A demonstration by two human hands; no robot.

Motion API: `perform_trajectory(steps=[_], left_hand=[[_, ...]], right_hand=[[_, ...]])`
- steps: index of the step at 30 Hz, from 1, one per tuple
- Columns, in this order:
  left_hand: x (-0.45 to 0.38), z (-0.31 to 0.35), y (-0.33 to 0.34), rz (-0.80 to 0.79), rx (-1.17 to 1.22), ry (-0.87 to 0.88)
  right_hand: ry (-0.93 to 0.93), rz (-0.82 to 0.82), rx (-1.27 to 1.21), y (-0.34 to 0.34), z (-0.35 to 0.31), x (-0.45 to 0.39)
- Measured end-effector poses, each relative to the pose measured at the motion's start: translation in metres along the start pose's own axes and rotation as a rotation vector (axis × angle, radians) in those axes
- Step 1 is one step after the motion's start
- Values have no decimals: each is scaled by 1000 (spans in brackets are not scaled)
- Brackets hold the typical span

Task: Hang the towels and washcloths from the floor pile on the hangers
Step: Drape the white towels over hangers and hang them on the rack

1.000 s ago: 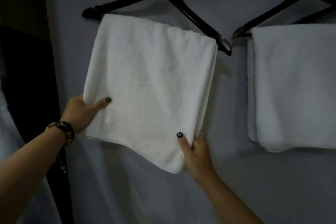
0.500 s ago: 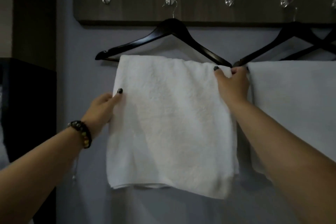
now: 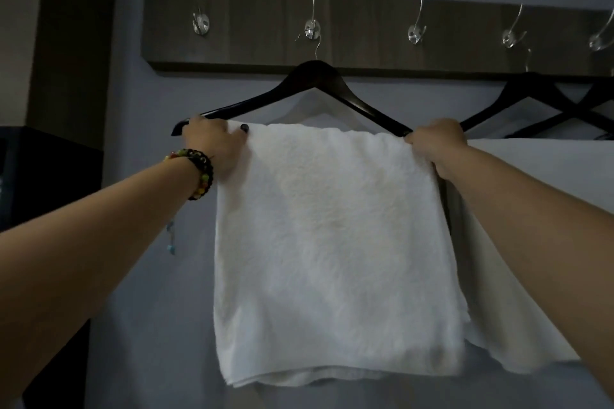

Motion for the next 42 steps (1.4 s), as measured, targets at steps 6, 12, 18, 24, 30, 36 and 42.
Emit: perform_trajectory(steps=[6, 12, 18, 24, 30, 36, 42], left_hand=[[-3, -8, -18, 97, -67, -29], [2, -8, -16, 186, 47, -40], [-8, -22, -8, 74, -39, -3], [-2, -36, -6, 153, 18, 66], [8, -41, -1, 137, 68, 74], [51, -43, 30, 312, 228, 19], [107, -54, 62, 155, 444, -85]], right_hand=[[-2, -72, -14, 17, 3, 3], [-140, -9, 75, 24, 5, 2], [-500, 33, 287, 27, -4, -1], [-369, 40, -23, 23, 17, -2], [-275, 16, -244, 10, 37, 13], [-434, 186, -150, 2, 44, 37], [-304, -178, -4, -4, 66, 57]])
Point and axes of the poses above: each hand's wrist, its own x-axis away from the middle knuckle, its own y-axis out of the palm, z = x × y, the point moved 1 cm from there along -x, towards the middle knuckle, and after that the axes turned 3 degrees about y, right-handed, at the moved point
